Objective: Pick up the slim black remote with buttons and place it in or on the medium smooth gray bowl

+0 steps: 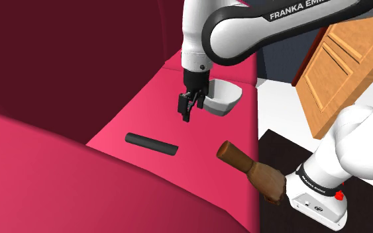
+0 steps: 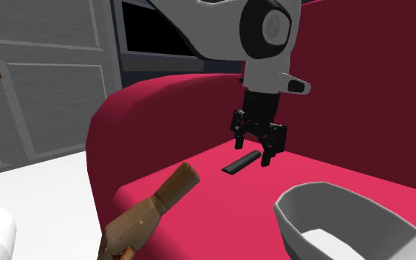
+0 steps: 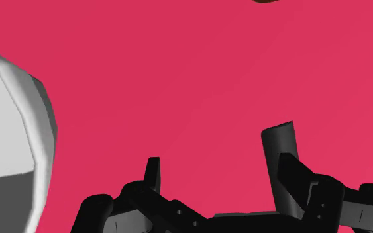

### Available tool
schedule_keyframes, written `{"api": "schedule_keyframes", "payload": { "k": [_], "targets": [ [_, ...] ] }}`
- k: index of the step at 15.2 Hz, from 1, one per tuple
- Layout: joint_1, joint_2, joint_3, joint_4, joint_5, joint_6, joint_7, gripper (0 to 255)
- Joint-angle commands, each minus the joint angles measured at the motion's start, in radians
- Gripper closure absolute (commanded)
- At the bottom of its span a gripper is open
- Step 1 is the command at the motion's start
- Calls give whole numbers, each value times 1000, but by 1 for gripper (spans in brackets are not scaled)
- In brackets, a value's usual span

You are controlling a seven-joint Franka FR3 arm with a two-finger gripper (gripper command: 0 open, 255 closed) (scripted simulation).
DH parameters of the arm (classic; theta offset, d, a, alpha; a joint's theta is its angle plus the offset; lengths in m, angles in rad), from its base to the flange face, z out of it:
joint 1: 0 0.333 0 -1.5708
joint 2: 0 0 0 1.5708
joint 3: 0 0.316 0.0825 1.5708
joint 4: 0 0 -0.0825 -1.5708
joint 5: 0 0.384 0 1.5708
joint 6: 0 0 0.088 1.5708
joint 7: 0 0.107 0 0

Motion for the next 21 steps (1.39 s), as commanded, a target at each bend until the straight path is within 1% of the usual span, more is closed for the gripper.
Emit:
{"api": "schedule_keyframes", "payload": {
  "k": [1, 5, 10, 17, 21],
  "targets": [
    [13, 67, 24, 37, -14, 38, 7, 0],
    [42, 198, 65, 131, -57, 89, 29, 0],
    [89, 360, 103, 263, -131, 129, 62, 0],
    [98, 405, 100, 220, -149, 215, 74, 0],
    [99, 409, 100, 216, -151, 222, 76, 0]
  ]
}}
